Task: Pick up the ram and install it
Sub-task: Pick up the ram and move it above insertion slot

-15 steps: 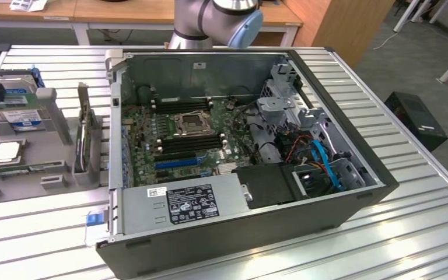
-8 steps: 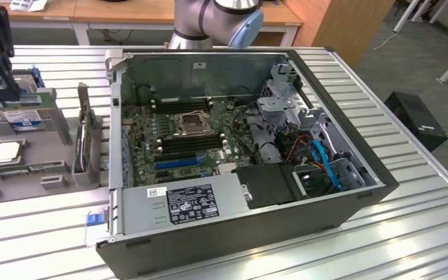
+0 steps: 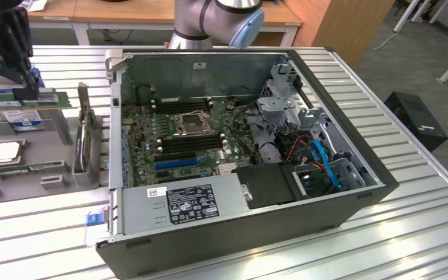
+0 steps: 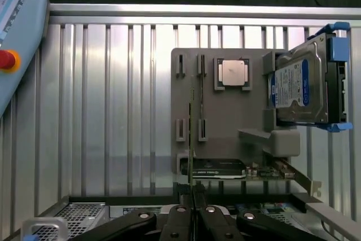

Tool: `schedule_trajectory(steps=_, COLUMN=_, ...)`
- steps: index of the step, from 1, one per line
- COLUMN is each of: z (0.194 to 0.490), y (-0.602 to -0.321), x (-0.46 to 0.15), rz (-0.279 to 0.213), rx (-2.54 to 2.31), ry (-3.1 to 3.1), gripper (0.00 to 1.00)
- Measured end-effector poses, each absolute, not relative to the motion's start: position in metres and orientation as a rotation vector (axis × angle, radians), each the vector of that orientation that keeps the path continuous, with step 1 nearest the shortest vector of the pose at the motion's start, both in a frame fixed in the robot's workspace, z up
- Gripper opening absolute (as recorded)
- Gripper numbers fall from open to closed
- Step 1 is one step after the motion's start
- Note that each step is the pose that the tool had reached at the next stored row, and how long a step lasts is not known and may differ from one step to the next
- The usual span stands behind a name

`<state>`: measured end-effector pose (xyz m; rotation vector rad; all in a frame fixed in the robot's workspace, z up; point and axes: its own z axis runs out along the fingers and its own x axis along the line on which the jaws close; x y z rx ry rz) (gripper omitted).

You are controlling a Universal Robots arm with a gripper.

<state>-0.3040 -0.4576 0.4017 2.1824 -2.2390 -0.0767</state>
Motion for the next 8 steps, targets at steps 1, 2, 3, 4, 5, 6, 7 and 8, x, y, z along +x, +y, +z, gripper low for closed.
schedule_trajectory(steps=1, z=0.402, y=-0.458, x=-0.302, rz=-0.077, rx=2.182, ry=-2.239, gripper=0.12)
schedule_trajectory(steps=2, z=0.402, y=-0.458, x=-0.299, rz=-0.077, rx=2.182, ry=-2.239, gripper=0.12)
schedule_trajectory(steps=3, z=0.402, y=-0.458, x=-0.296, rz=-0.077, rx=2.182, ry=-2.239, gripper=0.12)
schedule_trajectory(steps=4, z=0.402, y=-0.458, x=-0.294, rz=-0.077, rx=2.182, ry=-2.239, gripper=0.12)
schedule_trajectory(steps=5, z=0.402, y=-0.458, x=-0.292, rz=-0.077, rx=2.182, ry=-2.239, gripper=0.12)
schedule_trajectory(steps=6, z=0.402, y=-0.458, x=-0.289, rz=-0.077, rx=2.182, ry=-2.239, gripper=0.12)
schedule_trajectory(steps=7, z=0.402, y=-0.458, x=-0.287, rz=-0.077, rx=2.182, ry=-2.239, gripper=0.12)
schedule_trajectory(steps=8, z=0.402, y=-0.458, x=-0.284, rz=-0.077, rx=2.182, ry=-2.239, gripper=0.12)
